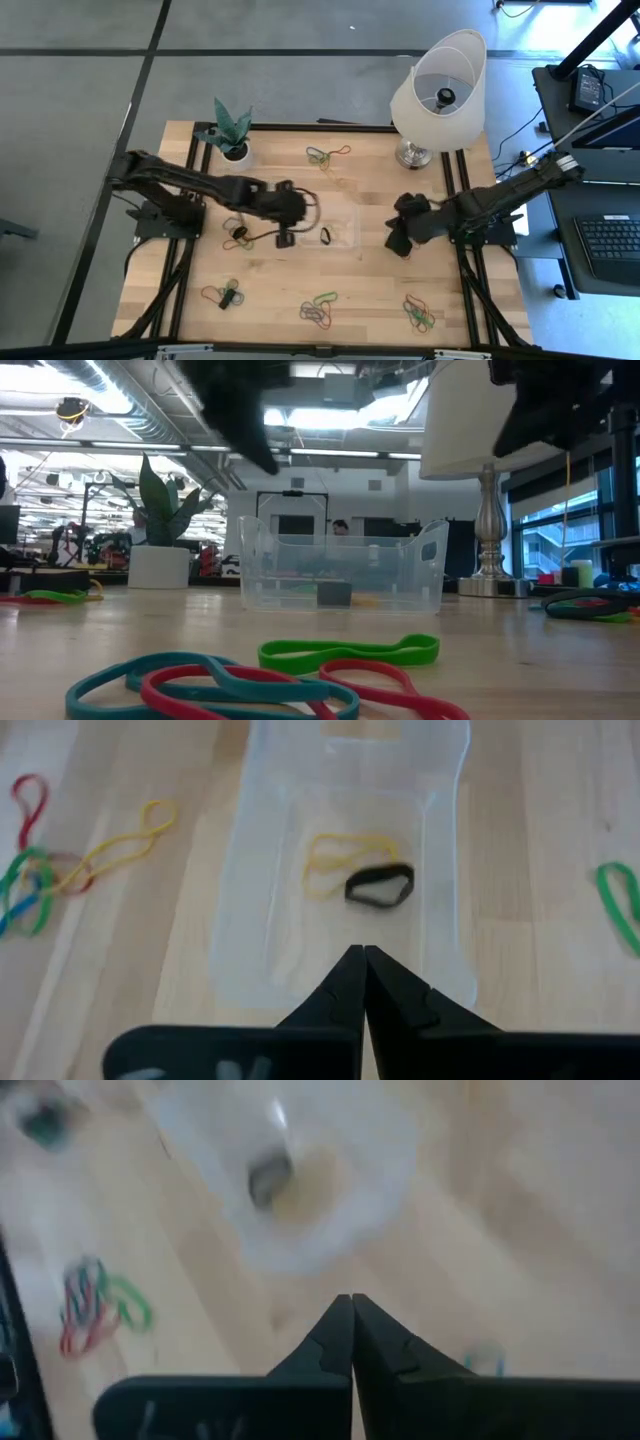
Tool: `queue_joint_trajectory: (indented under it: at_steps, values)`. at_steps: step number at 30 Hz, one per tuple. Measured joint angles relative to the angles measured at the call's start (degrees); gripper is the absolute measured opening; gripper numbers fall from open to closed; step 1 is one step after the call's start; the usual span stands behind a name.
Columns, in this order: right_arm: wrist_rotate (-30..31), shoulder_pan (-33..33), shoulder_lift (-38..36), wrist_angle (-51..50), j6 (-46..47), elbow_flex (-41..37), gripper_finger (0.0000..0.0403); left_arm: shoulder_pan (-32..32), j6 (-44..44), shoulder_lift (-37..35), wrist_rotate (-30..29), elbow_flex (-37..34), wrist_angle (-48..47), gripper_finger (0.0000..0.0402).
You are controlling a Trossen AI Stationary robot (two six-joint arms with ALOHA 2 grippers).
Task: Pick and place rubber bands into bin
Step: Put the blue rubber band into the transparent bin
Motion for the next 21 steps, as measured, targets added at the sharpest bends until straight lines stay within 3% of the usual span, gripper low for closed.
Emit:
queue_joint_trajectory:
  at_steps: [4,9,16,21]
  values:
    - [-7.24,3.70,7.49,-11.05,11.79,7.10,0.0001,-0.36,-3.37,-10.56,-0.02,-9.98,2.87,0.0002]
    - [-14.11,10.60,12.14,-12.70,25.14,9.60,0.0004,-0.52,-3.73,-23.05,-0.06,-18.37,6.24,0.0002]
    - [-15.34,19.17,16.49,-13.06,43.70,9.58,0.0026,-0.50,-3.18,-34.99,-0.62,-23.34,7.18,0.0002]
    - [-20.56,22.26,19.96,-12.42,48.65,9.58,0.0049,-0.33,-0.65,-38.69,-0.98,-24.90,8.28,0.0002]
